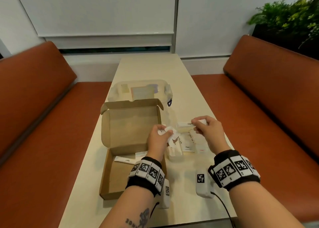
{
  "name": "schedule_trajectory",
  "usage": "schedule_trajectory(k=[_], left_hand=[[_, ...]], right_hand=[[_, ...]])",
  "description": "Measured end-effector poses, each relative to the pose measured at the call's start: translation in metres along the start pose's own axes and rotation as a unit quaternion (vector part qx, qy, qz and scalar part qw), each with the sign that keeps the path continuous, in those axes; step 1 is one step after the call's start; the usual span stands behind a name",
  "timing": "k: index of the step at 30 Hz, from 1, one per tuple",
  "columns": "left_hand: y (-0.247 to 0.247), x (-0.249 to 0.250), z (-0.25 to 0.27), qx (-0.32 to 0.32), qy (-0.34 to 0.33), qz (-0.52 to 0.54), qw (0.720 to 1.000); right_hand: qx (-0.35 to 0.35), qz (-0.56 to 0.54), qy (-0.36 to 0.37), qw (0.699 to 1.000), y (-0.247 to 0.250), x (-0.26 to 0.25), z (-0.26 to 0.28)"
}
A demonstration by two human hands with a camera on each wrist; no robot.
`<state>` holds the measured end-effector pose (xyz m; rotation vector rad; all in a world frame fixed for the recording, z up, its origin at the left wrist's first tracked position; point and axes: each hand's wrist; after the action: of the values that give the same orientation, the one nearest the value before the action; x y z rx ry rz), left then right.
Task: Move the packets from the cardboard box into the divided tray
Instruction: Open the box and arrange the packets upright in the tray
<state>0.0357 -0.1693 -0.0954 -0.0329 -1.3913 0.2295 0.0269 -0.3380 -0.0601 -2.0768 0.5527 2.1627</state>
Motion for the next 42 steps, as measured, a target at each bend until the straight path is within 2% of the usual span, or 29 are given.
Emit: schedule_trajectory(k=[4,7,11,14,16,21,26,31,35,39,42], left_hand=[[-0.027,0.001,0.000,-0.048,-0.024,-0.050,0.997],[-0.039,-0.002,-0.005,-0.053,0.010,-0.037,0.998],[-0.048,-0.003,-0.006,-0.102,0.074,0.029,0.992],[-0.051,-0.001,-0.008,-0.105,0.078,0.080,0.988],[-0.051,0.003,-0.010,-0.097,0.078,0.109,0.986],[-0.052,0.004,-0.017,-0.033,0.027,0.020,0.999],[-0.045,0.004,-0.024,-0.014,0.015,-0.022,1.000],[-0.040,0.002,-0.028,0.021,-0.052,-0.090,0.994],[-0.028,0.004,-0.029,0.041,-0.126,-0.191,0.973],[-0.018,0.005,-0.030,0.044,-0.155,-0.231,0.959],[-0.012,0.004,-0.030,0.035,-0.158,-0.235,0.959]], right_hand=[[-0.016,0.133,0.097,0.986,0.015,-0.016,-0.014],[-0.015,0.155,0.119,0.981,0.024,-0.022,-0.026],[-0.044,0.101,0.080,0.991,0.028,-0.015,-0.033],[-0.073,0.000,0.007,0.997,0.029,-0.003,-0.034],[-0.099,-0.024,-0.023,0.995,0.029,0.006,-0.033],[-0.174,0.045,-0.028,0.983,0.022,0.016,-0.034],[-0.208,0.092,-0.024,0.973,0.016,0.019,-0.037],[-0.175,0.114,-0.070,0.975,0.008,0.029,-0.040],[-0.159,0.171,-0.094,0.968,-0.015,0.038,-0.036],[-0.178,0.197,-0.089,0.960,-0.049,0.042,-0.026],[-0.189,0.274,-0.048,0.942,-0.068,0.044,-0.022]])
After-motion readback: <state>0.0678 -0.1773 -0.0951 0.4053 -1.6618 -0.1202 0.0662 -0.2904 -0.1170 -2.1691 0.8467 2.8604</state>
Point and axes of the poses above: each hand's wrist, its own z-axis away from the middle knuckle, its own y-axis out of the back of the hand, x = y × z, and after that the axes turned 7 degrees about z, right-handed
